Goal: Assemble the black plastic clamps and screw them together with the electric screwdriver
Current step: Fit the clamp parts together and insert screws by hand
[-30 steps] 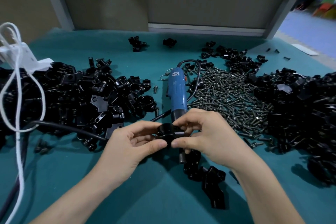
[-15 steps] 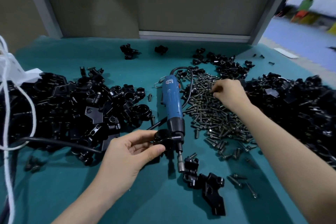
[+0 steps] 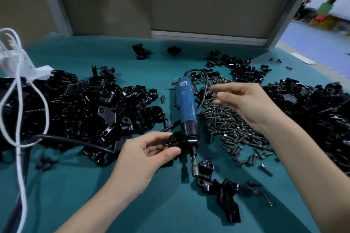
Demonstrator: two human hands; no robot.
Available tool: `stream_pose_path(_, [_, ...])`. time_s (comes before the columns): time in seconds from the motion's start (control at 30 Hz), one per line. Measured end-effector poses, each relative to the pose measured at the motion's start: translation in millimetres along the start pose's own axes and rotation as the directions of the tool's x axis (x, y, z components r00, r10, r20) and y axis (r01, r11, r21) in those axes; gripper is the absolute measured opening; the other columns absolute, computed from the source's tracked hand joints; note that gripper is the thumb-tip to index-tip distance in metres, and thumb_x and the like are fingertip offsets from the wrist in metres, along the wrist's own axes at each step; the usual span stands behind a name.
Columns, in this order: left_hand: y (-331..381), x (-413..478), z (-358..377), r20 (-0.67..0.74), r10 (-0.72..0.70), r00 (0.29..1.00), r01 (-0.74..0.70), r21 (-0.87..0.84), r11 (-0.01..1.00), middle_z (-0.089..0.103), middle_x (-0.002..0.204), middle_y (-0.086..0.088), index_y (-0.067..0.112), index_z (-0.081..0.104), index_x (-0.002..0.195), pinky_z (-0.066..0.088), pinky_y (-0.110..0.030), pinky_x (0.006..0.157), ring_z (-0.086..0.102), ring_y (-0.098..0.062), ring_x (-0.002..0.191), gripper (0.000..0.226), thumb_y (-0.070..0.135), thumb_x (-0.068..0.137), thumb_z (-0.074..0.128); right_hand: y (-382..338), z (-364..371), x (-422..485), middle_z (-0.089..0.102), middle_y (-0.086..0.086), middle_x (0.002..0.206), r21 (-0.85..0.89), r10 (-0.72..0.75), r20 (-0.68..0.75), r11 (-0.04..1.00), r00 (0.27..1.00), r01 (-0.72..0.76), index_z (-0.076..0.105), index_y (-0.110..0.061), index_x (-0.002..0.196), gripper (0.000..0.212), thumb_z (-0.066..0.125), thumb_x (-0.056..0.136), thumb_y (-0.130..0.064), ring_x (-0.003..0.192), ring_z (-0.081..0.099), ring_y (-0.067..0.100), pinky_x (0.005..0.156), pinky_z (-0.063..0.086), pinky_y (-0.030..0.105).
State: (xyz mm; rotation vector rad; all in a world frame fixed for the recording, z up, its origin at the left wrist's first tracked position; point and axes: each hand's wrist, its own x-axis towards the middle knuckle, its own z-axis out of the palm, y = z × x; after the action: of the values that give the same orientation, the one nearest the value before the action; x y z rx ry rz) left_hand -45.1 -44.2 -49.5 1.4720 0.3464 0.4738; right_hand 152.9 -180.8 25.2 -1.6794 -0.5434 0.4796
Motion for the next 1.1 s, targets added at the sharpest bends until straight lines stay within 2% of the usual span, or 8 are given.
stream_pose_path(0.13, [-0.4,0.3,1.5,0.003,-0.002,1.000,0.002,-0.014,1.000,0.076,0.084,0.006,0.041,0.076,0.082,0.051,-0.011,0.071,0.069,-0.004,0.076,0.035,0.040,0.047,0.078,-25.2,27.3,-37.0,0.074,-0.002,0.077,-0.273,-0.151,0.202,0.940,0.968,0.204,0.072,-0.018,0.088,0.017,0.072,0.080,-0.003,0.068,0.070,0.011,0.065,0.054,0.016])
stream_pose_path(0.27, [-2.0,0.4,0.4,0.006,0.005,1.000,-0.006,0.058,0.998,0.075,0.081,0.004,0.037,0.076,0.085,0.051,-0.016,0.072,0.067,-0.006,0.074,0.034,0.040,0.052,0.079,-35.5,57.1,-59.9,0.071,-0.010,0.074,-0.562,-0.261,0.447,0.662,0.856,0.495,0.074,-0.022,0.079,0.015,0.073,0.079,-0.007,0.071,0.064,0.000,0.072,0.052,0.016])
stream_pose_path(0.43, [-2.2,-0.2,-1.5,0.019,0.014,1.000,-0.015,0.100,0.995,0.074,0.082,0.000,0.034,0.075,0.088,0.055,-0.025,0.076,0.067,-0.011,0.076,0.033,0.040,0.056,0.080,-36.8,70.1,-63.0,0.064,-0.006,0.088,-0.647,-0.193,0.530,0.537,0.826,0.541,0.076,-0.017,0.088,0.016,0.064,0.085,-0.007,0.074,0.054,0.003,0.079,0.047,0.019])
stream_pose_path(0.6, [-2.0,-0.1,-0.2,0.021,0.033,0.999,-0.035,0.078,0.996,0.074,0.080,-0.005,0.031,0.076,0.085,0.054,-0.020,0.071,0.066,-0.010,0.071,0.035,0.043,0.052,0.078,-47.9,73.9,-64.9,0.052,-0.007,0.098,-0.697,-0.148,0.592,0.400,0.792,0.595,0.074,-0.018,0.098,0.019,0.057,0.090,-0.011,0.081,0.049,0.007,0.082,0.045,0.027])
stream_pose_path(0.77, [-1.0,-0.8,-0.5,0.035,0.023,0.999,-0.025,0.058,0.998,0.072,0.075,-0.009,0.031,0.076,0.076,0.053,-0.018,0.065,0.065,-0.008,0.067,0.026,0.039,0.051,0.077,-49.2,87.0,-66.4,0.048,-0.002,0.104,-0.686,-0.023,0.720,0.127,0.694,0.716,0.061,-0.017,0.109,0.019,0.057,0.093,-0.009,0.089,0.055,0.021,0.081,0.051,0.039])
stream_pose_path(0.9, [1.3,-3.1,0.6,0.057,0.035,0.998,-0.039,0.071,0.997,0.076,0.079,0.004,0.037,0.076,0.082,0.050,-0.010,0.068,0.069,-0.002,0.074,0.028,0.033,0.054,0.076,-46.9,80.2,-55.2,0.063,-0.002,0.089,-0.680,-0.063,0.681,0.316,0.730,0.662,0.063,-0.020,0.102,0.019,0.067,0.088,-0.032,0.084,0.058,0.017,0.080,0.050,0.036])
stream_pose_path(1.0, [1.7,-2.7,1.0,0.002,0.031,1.000,-0.031,0.061,0.998,0.076,0.079,0.005,0.038,0.076,0.082,0.049,-0.008,0.066,0.068,-0.001,0.071,0.032,0.035,0.050,0.077,-39.3,62.0,-41.5,0.068,-0.009,0.078,-0.597,-0.189,0.592,0.550,0.783,0.584,0.069,-0.022,0.090,0.029,0.066,0.078,-0.048,0.070,0.060,0.003,0.062,0.050,0.018])
stream_pose_path(1.1, [1.8,-2.0,1.3,-0.005,0.020,1.000,-0.020,0.029,0.999,0.076,0.084,0.004,0.039,0.077,0.082,0.050,-0.009,0.068,0.070,-0.006,0.075,0.036,0.038,0.046,0.078,-11.4,12.3,7.2,0.068,-0.014,0.086,-0.623,-0.326,0.137,0.706,0.935,0.337,0.066,-0.032,0.088,0.008,0.061,0.083,-0.035,0.068,0.060,-0.003,0.063,0.049,0.010])
